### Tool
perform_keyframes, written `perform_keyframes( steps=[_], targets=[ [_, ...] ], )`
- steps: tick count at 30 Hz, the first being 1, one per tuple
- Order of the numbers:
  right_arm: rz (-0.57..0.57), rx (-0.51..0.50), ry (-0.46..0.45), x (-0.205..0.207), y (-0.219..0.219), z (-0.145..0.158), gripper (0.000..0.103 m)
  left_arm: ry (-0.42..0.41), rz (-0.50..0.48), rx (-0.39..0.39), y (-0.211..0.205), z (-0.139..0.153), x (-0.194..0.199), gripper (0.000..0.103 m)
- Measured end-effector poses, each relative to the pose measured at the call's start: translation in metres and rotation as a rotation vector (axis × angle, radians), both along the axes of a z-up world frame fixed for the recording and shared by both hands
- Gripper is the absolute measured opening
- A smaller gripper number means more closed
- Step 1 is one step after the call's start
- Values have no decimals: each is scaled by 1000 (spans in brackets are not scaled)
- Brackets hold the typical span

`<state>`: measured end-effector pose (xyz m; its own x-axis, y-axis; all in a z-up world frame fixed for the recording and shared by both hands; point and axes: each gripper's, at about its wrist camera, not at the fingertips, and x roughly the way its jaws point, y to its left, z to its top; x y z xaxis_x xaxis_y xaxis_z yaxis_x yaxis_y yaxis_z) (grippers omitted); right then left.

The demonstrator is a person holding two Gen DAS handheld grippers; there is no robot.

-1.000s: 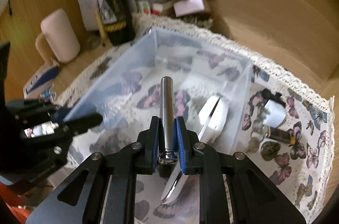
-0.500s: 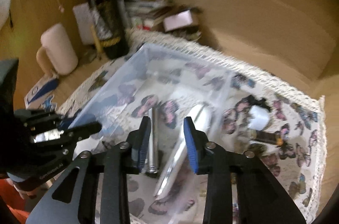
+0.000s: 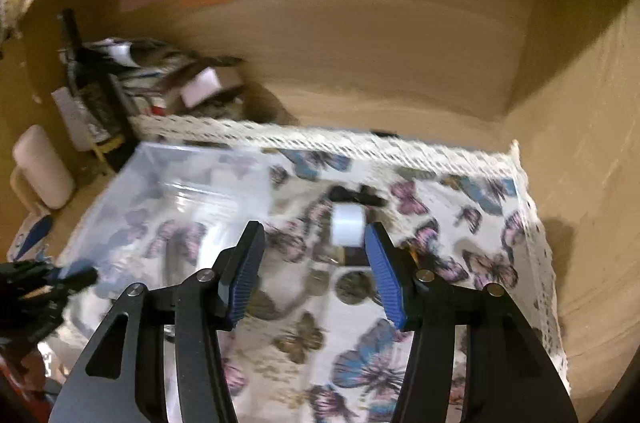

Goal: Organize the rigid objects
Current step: 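Grasp the dark spiky ball with the right tool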

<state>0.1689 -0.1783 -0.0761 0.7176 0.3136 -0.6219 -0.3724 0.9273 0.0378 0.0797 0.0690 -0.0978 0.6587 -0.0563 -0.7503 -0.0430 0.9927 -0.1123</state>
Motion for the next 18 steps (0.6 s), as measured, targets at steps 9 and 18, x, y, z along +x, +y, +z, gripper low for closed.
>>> perform_keyframes(
  steps=[9, 18],
  targets=[
    [-52, -36, 147, 26, -19, -54, 49, 7, 2, 0, 0, -1, 1, 13],
    [-33, -29, 204, 44, -16, -76, 33, 16, 5, -4, 2, -3, 3, 13]
  ],
)
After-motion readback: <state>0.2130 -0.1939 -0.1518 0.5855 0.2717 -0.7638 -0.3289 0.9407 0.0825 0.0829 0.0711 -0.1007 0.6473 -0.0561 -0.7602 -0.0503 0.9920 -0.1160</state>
